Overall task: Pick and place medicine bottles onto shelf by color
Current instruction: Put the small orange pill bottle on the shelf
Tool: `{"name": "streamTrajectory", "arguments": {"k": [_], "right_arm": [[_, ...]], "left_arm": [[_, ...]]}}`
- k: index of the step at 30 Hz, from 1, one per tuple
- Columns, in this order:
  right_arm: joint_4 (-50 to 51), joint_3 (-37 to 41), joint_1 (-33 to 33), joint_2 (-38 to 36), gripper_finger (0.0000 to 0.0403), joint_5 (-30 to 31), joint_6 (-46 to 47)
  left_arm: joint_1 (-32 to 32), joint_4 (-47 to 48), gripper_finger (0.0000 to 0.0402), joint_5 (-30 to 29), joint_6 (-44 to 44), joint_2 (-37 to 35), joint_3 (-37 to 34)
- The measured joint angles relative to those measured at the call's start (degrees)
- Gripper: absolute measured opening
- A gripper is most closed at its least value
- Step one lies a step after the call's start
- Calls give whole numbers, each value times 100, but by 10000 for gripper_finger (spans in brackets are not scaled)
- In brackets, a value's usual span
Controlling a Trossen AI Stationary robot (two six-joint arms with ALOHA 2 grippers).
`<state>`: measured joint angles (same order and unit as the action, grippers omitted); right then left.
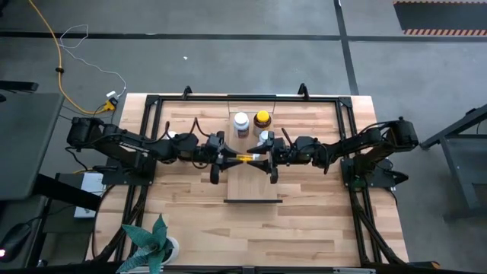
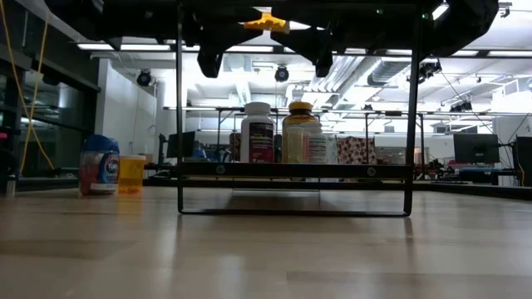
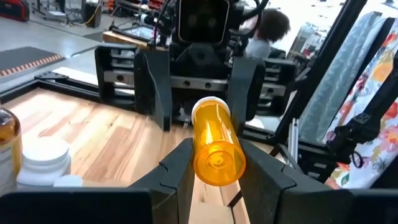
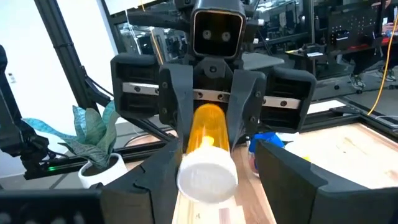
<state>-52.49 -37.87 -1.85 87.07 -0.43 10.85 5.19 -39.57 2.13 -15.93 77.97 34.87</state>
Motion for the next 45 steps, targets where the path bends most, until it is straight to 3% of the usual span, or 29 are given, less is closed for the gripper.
{"name": "streamTrajectory", "arguments": {"k": [12, 27, 39, 45], "right_arm": [[113, 2, 0, 0, 184, 13, 1], [127, 2, 0, 0, 104, -11, 66], [125, 2, 0, 0, 106, -11, 49], [207, 7, 0, 0, 105, -7, 15]], "left_arm": [[0, 76, 97, -120, 112, 0, -2], [4, 76, 97, -170, 112, 0, -7], [4, 76, 99, -171, 310, 0, -7], [2, 74, 130, -260, 501, 0, -7]]}}
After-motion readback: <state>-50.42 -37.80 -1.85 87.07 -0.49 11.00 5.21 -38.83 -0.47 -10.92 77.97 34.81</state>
